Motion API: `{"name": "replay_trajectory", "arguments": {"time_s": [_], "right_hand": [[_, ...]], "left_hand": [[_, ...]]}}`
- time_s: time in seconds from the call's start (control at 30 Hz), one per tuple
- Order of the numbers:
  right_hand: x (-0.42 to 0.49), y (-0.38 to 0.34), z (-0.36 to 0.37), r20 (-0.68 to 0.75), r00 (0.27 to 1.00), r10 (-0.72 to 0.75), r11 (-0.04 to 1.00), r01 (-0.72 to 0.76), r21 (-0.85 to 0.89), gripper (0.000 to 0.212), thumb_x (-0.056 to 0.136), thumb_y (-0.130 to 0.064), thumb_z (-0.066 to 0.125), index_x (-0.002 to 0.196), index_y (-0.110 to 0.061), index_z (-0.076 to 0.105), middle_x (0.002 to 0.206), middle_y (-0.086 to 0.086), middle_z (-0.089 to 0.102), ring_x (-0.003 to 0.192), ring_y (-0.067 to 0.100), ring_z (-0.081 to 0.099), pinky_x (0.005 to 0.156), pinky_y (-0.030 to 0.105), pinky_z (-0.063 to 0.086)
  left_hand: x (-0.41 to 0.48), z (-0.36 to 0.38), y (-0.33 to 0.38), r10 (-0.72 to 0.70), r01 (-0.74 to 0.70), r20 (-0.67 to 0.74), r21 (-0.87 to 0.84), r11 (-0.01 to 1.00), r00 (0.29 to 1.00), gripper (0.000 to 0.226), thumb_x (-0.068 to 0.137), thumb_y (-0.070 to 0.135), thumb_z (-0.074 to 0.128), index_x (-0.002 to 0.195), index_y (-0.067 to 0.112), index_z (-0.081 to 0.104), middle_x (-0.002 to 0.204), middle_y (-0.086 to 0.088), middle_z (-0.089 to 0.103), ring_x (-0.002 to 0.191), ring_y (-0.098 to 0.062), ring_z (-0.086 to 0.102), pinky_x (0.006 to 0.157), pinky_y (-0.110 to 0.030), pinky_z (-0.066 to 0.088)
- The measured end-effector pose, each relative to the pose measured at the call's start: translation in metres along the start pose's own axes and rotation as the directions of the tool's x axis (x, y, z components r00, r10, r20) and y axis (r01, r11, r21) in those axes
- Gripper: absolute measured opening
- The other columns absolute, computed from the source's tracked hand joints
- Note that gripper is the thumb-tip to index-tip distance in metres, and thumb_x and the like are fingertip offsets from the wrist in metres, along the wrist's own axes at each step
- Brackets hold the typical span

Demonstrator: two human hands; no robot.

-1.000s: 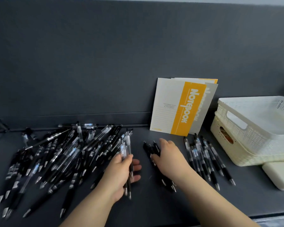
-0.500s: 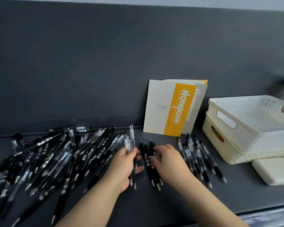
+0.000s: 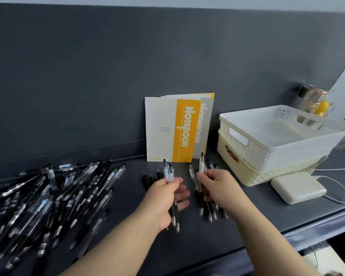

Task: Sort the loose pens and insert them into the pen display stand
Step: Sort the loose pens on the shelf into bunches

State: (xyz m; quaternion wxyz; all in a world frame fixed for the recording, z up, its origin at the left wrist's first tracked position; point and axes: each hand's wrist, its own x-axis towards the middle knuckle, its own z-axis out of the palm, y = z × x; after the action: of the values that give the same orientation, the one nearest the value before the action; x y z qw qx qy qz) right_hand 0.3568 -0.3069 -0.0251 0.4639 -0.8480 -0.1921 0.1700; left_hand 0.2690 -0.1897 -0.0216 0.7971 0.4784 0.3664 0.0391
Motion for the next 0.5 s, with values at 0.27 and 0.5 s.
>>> {"name": "replay_trajectory", "arguments": {"time_s": [0.27,0.5], "right_hand": [[0.019,0.017,-0.024,-0.006,0.998,-0.061,0.896,0.052,-0.441,0.034,0.090,-0.029,0.055,0.062,-0.013,0.044,0.057,-0.002,0.041,0.055,0.013,0.040,0.048,0.025,0.028],[0.016,0.031,-0.022,0.022,0.998,-0.056,0.857,0.059,-0.512,0.040,0.089,-0.020,0.054,0.130,-0.021,0.052,0.111,0.003,0.051,0.098,0.021,0.059,0.083,0.027,0.044]], "left_hand": [[0.035,0.050,-0.001,-0.006,0.017,-0.053,0.216,0.976,0.999,0.013,0.094,0.006,0.044,0.095,0.005,0.058,0.079,-0.009,0.049,0.071,-0.021,0.044,0.069,-0.034,0.041],[0.031,0.046,-0.014,-0.054,0.079,-0.087,0.323,0.943,0.995,0.017,0.085,0.002,0.041,0.100,-0.004,0.048,0.108,-0.022,0.048,0.096,-0.030,0.046,0.093,-0.038,0.035]]}}
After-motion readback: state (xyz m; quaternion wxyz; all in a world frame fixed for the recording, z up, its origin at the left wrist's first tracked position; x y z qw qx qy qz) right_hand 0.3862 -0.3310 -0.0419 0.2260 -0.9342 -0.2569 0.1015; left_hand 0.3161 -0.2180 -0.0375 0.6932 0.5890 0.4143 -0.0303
